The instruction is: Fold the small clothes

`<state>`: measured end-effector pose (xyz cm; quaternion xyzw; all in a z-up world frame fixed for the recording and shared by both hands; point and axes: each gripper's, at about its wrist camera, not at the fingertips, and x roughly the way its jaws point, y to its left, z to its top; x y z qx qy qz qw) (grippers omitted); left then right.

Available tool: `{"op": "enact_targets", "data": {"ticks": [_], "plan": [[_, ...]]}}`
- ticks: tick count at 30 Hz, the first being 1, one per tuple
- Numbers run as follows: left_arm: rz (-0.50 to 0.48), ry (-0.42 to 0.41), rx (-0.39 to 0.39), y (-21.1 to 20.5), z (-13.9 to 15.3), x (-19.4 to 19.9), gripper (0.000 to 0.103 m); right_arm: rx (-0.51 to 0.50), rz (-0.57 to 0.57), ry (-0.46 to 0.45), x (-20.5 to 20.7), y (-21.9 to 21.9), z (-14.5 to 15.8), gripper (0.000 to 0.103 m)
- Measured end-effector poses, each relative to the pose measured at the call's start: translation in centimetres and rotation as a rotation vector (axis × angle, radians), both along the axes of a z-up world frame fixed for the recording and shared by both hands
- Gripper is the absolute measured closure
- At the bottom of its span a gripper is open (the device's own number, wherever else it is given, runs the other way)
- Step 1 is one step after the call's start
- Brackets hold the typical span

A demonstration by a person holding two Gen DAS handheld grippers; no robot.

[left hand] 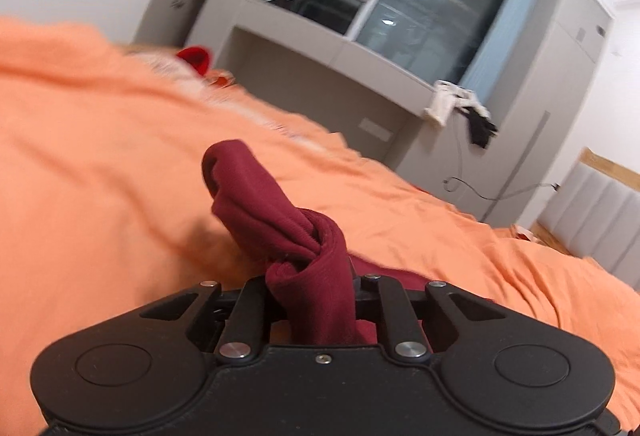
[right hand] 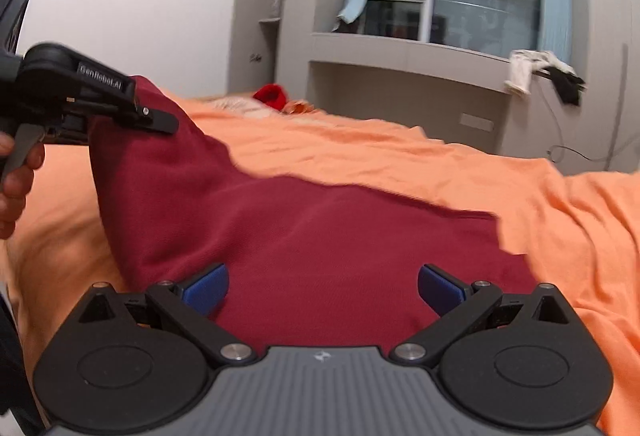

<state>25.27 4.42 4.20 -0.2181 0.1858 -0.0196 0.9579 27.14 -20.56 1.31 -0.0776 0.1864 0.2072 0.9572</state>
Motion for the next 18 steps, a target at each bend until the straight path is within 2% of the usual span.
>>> {"op": "enact_targets", "data": {"ticks": [5, 10, 13, 18], "plan": [[-0.107, -0.042, 0.138, -5.0, 3.3, 1.4, 0.087, 0.048, -0.114, -0.057, 0.0, -4.5, 2.2, 0.000], [-0.228, -0.052, 0.246, -11.3, 4.8, 2.1, 0.087, 0.077, -0.245, -0.066, 0.7, -9.5, 3.3, 0.000], [-0.315, -0.045, 0.295, -15.0, 4.0, 1.7, 0.087, 0.100, -0.314, -0.049, 1.2, -12.2, 3.4, 0.000], [-0.449, -0.034, 0.447, -20.1, 0.9, -0.1, 0.087, 0.205, -0.380, 0.026, 2.0, -16.3, 3.1, 0.000]]}}
